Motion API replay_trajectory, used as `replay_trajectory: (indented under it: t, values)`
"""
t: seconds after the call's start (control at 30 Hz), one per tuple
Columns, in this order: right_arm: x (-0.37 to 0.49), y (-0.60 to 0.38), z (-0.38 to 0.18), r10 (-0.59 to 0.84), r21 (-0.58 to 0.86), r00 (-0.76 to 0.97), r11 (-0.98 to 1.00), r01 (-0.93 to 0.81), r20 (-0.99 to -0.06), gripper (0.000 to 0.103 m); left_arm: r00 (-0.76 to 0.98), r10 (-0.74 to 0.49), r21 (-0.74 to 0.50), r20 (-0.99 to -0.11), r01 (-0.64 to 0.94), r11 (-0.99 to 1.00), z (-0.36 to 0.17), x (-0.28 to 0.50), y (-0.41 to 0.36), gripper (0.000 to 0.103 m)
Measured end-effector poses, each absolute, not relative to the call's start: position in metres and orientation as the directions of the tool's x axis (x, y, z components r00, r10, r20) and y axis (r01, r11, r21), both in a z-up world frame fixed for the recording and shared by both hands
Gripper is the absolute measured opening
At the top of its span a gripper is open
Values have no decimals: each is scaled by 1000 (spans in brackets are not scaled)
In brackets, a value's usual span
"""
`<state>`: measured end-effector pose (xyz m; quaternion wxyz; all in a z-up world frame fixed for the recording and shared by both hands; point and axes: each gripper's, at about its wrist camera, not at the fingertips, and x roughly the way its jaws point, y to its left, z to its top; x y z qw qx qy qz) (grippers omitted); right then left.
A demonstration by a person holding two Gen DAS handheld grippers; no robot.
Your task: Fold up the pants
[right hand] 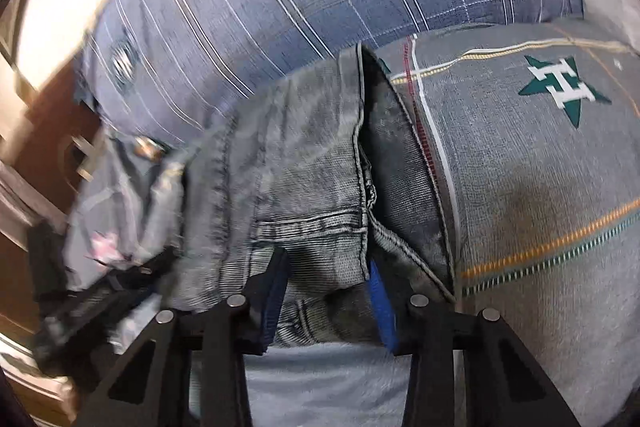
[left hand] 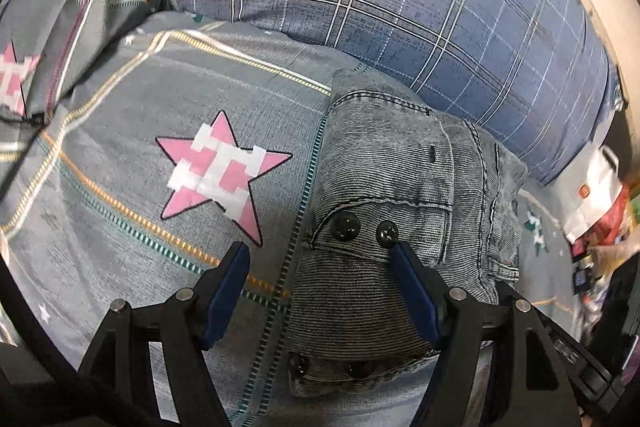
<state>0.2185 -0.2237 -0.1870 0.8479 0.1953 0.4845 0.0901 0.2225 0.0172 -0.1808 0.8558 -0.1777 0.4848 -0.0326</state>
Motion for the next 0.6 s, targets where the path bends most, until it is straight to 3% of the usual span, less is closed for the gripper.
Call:
replay_trajectory:
  t: [0.03, 0.1, 0.2, 0.27, 0.43, 0.6]
  values:
    - [221, -222, -190, 297, 373, 509, 926, 52, -808, 16, 535, -215, -320, -817, -110, 941, -178, 220, 16, 74]
    - [218, -226, -182, 301, 383, 526, 922, 53, -796, 9, 549, -200, -302, -812, -102, 948, -173, 218, 17, 74]
    - [190, -233, -139, 326, 406, 632, 914, -20, -703, 8, 576, -174, -280, -799, -100, 955, -170, 213, 17, 74]
    - [175, -241, -129, 334, 429, 643, 903, -10, -689, 8, 552, -181, -278, -814, -96, 956, -178, 214, 13, 74]
    - [183, -259, -208, 364, 477, 472, 867, 145, -803, 8, 532, -194, -293, -824, -108, 950, -190, 215, 11, 79]
    - [180, -256, -192, 312, 407, 496, 909, 93, -810, 13, 542, -173, -258, -822, -85, 962, -185, 211, 11, 79]
